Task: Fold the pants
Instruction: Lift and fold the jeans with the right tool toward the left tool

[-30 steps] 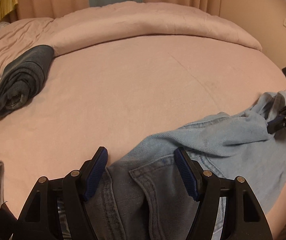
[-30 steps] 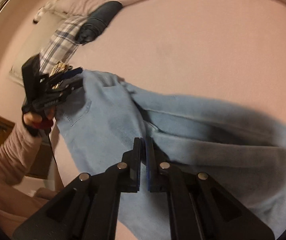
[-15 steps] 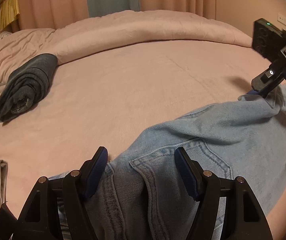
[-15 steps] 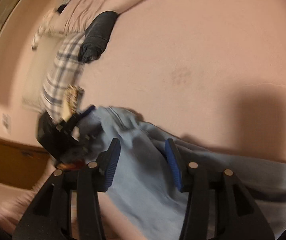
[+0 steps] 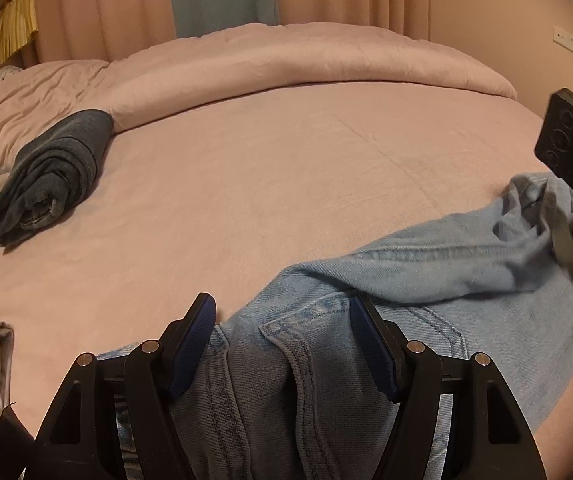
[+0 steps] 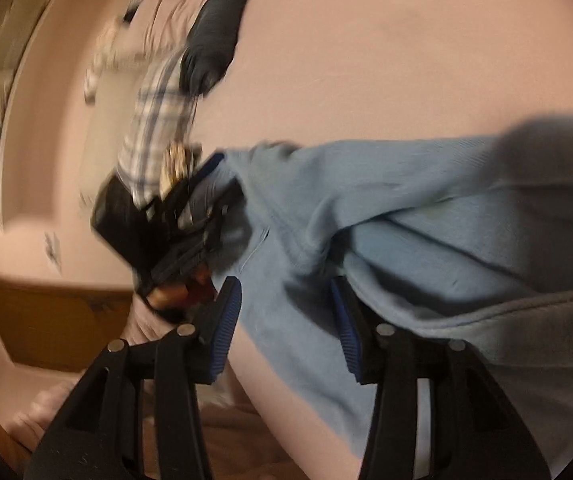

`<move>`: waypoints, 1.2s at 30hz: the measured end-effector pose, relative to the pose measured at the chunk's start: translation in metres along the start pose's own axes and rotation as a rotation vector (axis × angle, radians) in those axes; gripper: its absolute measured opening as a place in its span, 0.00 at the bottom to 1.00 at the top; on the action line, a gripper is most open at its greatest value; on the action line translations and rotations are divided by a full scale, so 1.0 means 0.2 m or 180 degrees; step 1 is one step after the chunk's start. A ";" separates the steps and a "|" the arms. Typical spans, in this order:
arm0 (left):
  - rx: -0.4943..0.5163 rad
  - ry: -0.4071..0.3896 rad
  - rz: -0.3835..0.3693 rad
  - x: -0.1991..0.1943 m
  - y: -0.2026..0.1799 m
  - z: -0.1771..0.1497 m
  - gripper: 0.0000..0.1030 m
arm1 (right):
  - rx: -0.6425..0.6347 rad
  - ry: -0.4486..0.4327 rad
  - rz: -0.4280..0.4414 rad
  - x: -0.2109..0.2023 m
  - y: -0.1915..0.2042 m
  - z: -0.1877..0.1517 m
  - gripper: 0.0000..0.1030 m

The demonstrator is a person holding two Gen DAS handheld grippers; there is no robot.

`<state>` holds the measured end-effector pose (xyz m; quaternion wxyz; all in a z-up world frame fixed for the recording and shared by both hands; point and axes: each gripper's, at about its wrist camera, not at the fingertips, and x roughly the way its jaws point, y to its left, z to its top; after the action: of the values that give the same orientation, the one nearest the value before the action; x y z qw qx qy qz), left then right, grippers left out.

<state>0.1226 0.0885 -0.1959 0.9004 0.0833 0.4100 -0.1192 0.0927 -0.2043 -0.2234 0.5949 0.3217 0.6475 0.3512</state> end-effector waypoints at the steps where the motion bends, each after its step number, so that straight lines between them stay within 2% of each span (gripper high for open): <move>1: -0.0006 0.0002 -0.0009 0.00 0.00 0.00 0.68 | 0.0083 -0.0088 0.0125 0.00 -0.01 0.01 0.46; 3: -0.0017 0.0012 -0.0024 0.01 0.01 0.00 0.68 | 0.0220 -0.0290 0.0320 -0.02 -0.03 0.05 0.46; 5: -0.0013 0.0014 -0.0025 0.01 0.01 0.00 0.68 | 0.0205 -0.0340 0.0245 -0.02 0.00 0.08 0.43; 6: -0.0016 0.0009 -0.0022 0.01 0.01 0.00 0.68 | 0.0145 -0.0312 0.0143 -0.01 0.02 0.09 0.35; 7: -0.0013 0.0002 -0.0023 0.01 0.01 0.00 0.68 | 0.0065 -0.0269 -0.0052 0.00 0.04 0.10 0.22; 8: -0.0011 -0.0003 -0.0023 0.01 0.01 0.00 0.68 | 0.0024 -0.0235 -0.0185 0.00 0.05 0.12 0.15; 9: -0.0010 -0.0006 -0.0023 0.01 0.01 0.00 0.68 | -0.0017 -0.0242 -0.0253 -0.01 0.07 0.13 0.12; 10: -0.0001 -0.0002 -0.0020 0.01 0.01 0.00 0.68 | -0.0096 -0.0278 -0.0274 -0.04 0.09 0.15 0.10; 13: 0.0037 0.0081 0.0010 0.03 0.00 0.01 0.68 | -0.0551 -0.0647 -0.0328 -0.18 0.23 0.24 0.08; 15: 0.0046 0.0203 0.0060 0.04 0.00 0.04 0.71 | -0.0888 -0.0781 -0.0670 -0.17 0.29 0.36 0.08; 18: 0.0126 0.0377 0.0145 0.07 -0.01 0.07 0.76 | -0.1076 -0.0812 -0.1198 -0.09 0.26 0.55 0.07; 21: 0.0175 0.0456 0.0178 0.08 -0.01 0.08 0.78 | -0.0937 -0.0828 -0.1337 -0.09 0.18 0.70 0.07; 23: 0.0181 0.0451 0.0145 0.08 0.00 0.08 0.78 | -0.0873 -0.0833 -0.1172 -0.12 0.18 0.72 0.10; 24: 0.0169 0.0449 0.0127 0.08 0.01 0.07 0.78 | -0.0792 -0.0824 -0.0922 -0.16 0.19 0.71 0.12; 26: 0.0168 0.0449 0.0128 0.08 0.01 0.07 0.78 | -0.0723 -0.0729 -0.0680 -0.23 0.20 0.68 0.38; 27: 0.0179 0.0447 0.0139 0.07 0.00 0.07 0.78 | -0.0692 -0.0673 -0.0624 -0.24 0.21 0.66 0.64; 28: 0.0192 0.0441 0.0149 0.07 0.00 0.07 0.78 | -0.0638 -0.0587 -0.0641 -0.25 0.21 0.64 0.70; 30: 0.0190 0.0435 0.0153 0.07 0.00 0.07 0.79 | -0.0512 -0.0416 -0.0694 -0.24 0.19 0.63 0.67; 32: 0.0180 0.0432 0.0155 0.07 0.00 0.07 0.79 | -0.0287 -0.0159 -0.0553 -0.20 0.14 0.63 0.59; 33: 0.0186 0.0431 0.0160 0.07 0.00 0.07 0.79 | -0.0226 -0.0022 -0.0566 -0.17 0.13 0.63 0.56; 36: 0.0192 0.0430 0.0166 0.07 0.00 0.07 0.79 | -0.0117 0.0323 -0.0631 -0.06 0.10 0.62 0.53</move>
<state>0.1413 0.0824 -0.1981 0.8706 0.1289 0.4638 -0.1022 0.2164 -0.1944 -0.2050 0.5990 0.2269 0.6989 0.3183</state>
